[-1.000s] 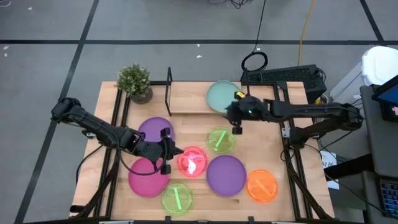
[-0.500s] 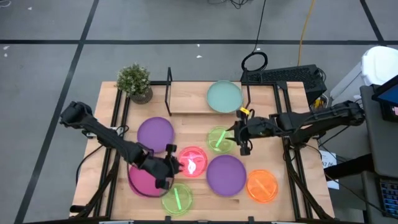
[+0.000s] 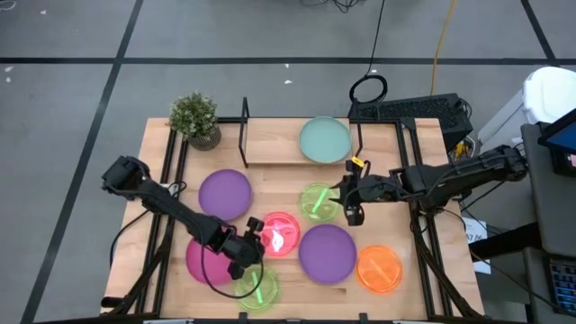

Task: Place and stack plates onto a shelf
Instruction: Put the transparent pink plate on the shelf

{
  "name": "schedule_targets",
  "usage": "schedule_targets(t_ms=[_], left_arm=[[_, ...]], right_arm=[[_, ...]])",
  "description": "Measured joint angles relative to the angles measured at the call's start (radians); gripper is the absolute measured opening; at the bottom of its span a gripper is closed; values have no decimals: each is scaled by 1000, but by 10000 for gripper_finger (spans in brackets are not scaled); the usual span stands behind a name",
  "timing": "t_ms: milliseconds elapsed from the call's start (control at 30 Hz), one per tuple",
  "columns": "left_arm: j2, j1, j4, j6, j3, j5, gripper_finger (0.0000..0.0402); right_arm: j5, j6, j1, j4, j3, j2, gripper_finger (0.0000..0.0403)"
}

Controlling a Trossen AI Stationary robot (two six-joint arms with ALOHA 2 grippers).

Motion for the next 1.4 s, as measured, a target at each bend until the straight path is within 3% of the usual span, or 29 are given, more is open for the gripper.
schedule_targets(t_ms=[133, 433, 633, 933, 1267, 1400], left_arm=[[4, 28, -30, 11, 0, 38, 113], [44, 34, -93, 134, 0, 49, 114], [102, 27, -81, 214, 2, -85, 113], [104, 27, -84, 271, 2, -89, 111], [116, 24, -84, 274, 2, -79, 15], [117, 9, -63, 283, 0, -123, 6]], right_arm=[[55, 21, 0, -29, 0, 0, 130], [55, 22, 0, -40, 0, 0, 130], [52, 22, 0, -48, 0, 0, 130], [51, 21, 0, -55, 0, 0, 130], [50, 22, 0, -55, 0, 0, 130], [48, 22, 0, -54, 0, 0, 130]])
